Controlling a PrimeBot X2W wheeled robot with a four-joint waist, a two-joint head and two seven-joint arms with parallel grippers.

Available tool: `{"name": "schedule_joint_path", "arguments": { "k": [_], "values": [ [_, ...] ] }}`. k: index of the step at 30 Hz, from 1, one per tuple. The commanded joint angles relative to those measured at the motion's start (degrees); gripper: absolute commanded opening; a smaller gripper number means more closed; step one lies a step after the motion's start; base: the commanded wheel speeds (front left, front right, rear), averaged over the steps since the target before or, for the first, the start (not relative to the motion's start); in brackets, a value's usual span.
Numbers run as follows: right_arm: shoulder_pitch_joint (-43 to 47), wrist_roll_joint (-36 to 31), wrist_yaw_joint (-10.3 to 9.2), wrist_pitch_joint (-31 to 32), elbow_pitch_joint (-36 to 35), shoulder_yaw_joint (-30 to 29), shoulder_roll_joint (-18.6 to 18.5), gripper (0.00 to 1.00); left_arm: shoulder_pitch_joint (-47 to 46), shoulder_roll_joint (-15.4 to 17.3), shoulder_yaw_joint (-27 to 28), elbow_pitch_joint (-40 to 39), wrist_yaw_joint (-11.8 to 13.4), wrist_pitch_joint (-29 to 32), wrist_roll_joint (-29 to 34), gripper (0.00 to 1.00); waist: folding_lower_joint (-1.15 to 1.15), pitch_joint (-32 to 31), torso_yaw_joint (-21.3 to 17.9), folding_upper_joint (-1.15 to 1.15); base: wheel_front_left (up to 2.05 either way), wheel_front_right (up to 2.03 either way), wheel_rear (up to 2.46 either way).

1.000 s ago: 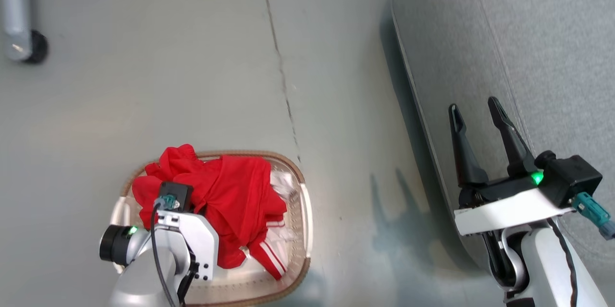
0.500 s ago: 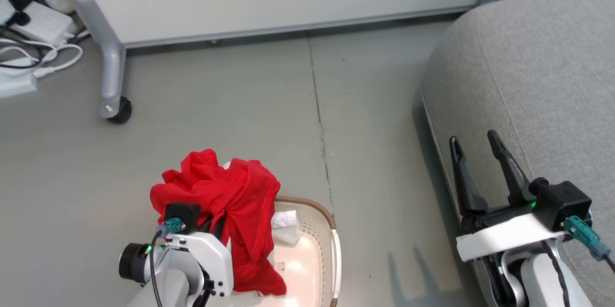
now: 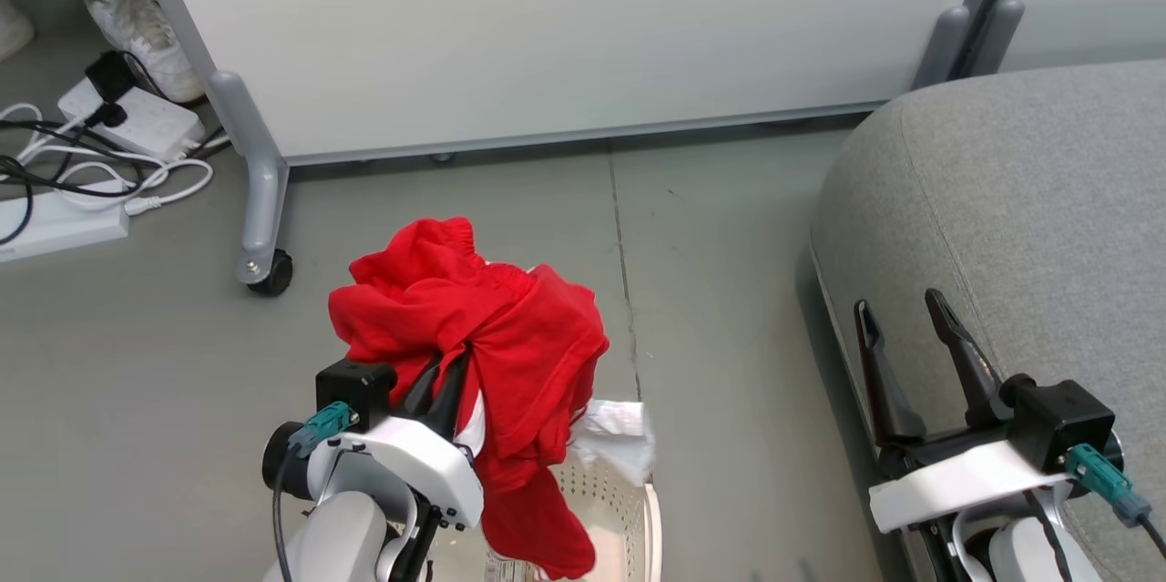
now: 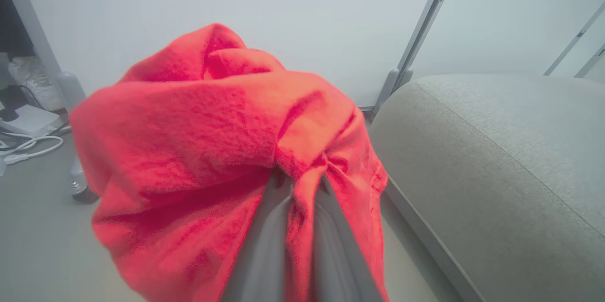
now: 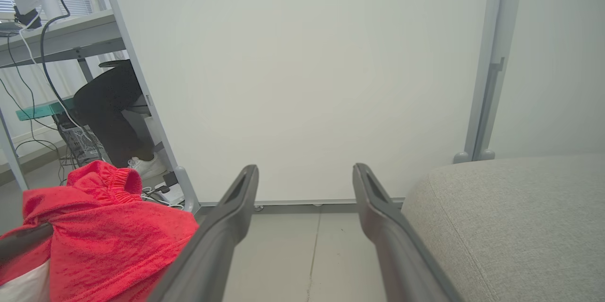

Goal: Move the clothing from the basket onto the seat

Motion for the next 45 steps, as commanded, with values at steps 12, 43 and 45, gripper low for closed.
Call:
{"name": "schedule_joint_path", "arguments": {
  "k": [12,43,45],
  "values": [
    [2.2,-1.0,0.11,-0.3,0.6,0.5,-0.4,1.00,6.6,0.2,6.3,-22.6,-3.4,-0.3,-3.7,0.00,0.00,-3.5,1.1,0.00,0.00,0.00,0.00],
    [2.9,-0.5,0.11,-0.3,0.3,0.4,-0.4,1.00,6.4,0.2,11.5,-49.0,-3.4,-0.2,-11.5,0.00,0.00,-4.0,1.4,0.00,0.00,0.00,0.00],
    [2.9,-0.5,0.11,-0.3,0.2,0.3,-0.4,1.00,6.6,0.2,11.2,-48.6,-3.4,-0.2,-11.0,0.00,0.00,-3.9,1.3,0.00,0.00,0.00,0.00]
  ]
}}
